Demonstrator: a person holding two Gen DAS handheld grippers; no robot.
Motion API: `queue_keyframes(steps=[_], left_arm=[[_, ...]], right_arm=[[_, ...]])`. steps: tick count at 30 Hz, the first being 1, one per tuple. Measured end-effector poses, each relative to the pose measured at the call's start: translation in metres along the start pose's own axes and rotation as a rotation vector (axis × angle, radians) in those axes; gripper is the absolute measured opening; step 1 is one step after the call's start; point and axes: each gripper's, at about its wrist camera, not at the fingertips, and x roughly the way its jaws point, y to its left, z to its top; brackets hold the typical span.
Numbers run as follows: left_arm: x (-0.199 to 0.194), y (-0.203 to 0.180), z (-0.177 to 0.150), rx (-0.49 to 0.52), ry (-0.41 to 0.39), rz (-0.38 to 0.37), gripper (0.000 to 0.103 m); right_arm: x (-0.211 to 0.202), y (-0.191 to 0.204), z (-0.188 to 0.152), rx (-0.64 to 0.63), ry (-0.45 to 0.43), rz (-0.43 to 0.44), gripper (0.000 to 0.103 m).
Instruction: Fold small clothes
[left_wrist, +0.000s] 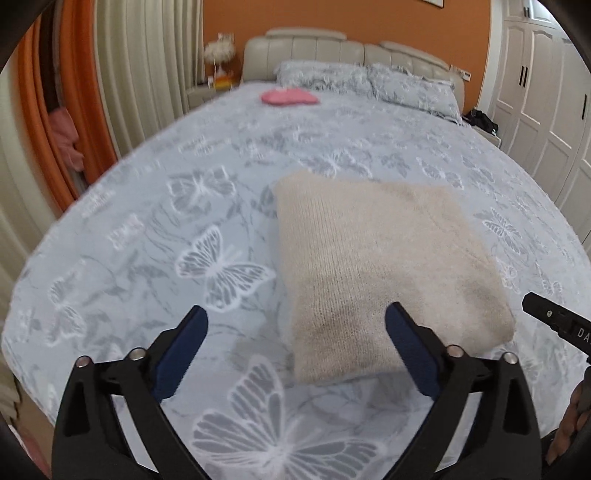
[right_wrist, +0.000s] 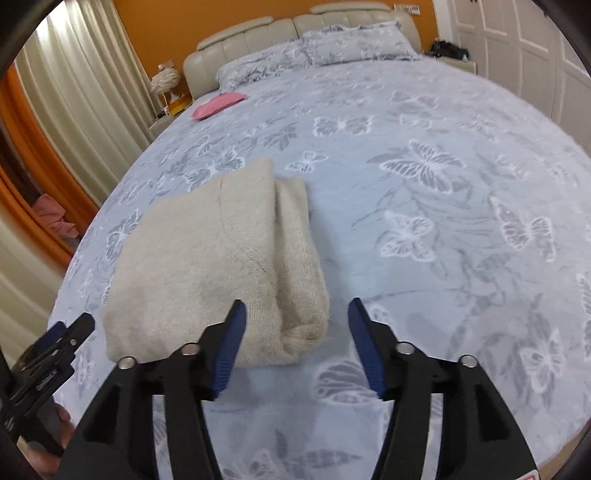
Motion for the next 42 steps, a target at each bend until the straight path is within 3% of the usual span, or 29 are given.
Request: queue_keyframes(steps=[4,6,9,20,32,42], left_arm=[[-0.010,-0.004,-0.007,0.023,0.007,0.036,0.098],[-0.017,-0.005,-0.012,0.031,0.001,0.035,0.098],[-0.028,-0.007,-0.019,0.041,-0.022,0.051,0.098],[-0.043,-0.003,-0.039,-0.007,-0.004,0.058,0.098],[-0.047,-0.011,-0.052,0.030,0.026,0.053,0.098],[-0.047,-0.007,-0.055,0.012,0.046,0.067,0.098]], right_arm=[[-0.013,0.011,-0.010,-0.053,-0.021,-0.004,0.070],[-0.019,0.018,-0.016,-0.081,-0.029,-0.015,0.082],[-0.028,0.024,-0.028,-0.088,-0.033,-0.017,0.085],[-0.041,0.013,-0.057,0.001,-0.031,-0.063,0.085],[-0.046,0.036,-0.078,-0.167,-0.040,-0.101,0.085],[-0.049,0.022,-0.078,-0.080,-0.031,-0.080,0.085]])
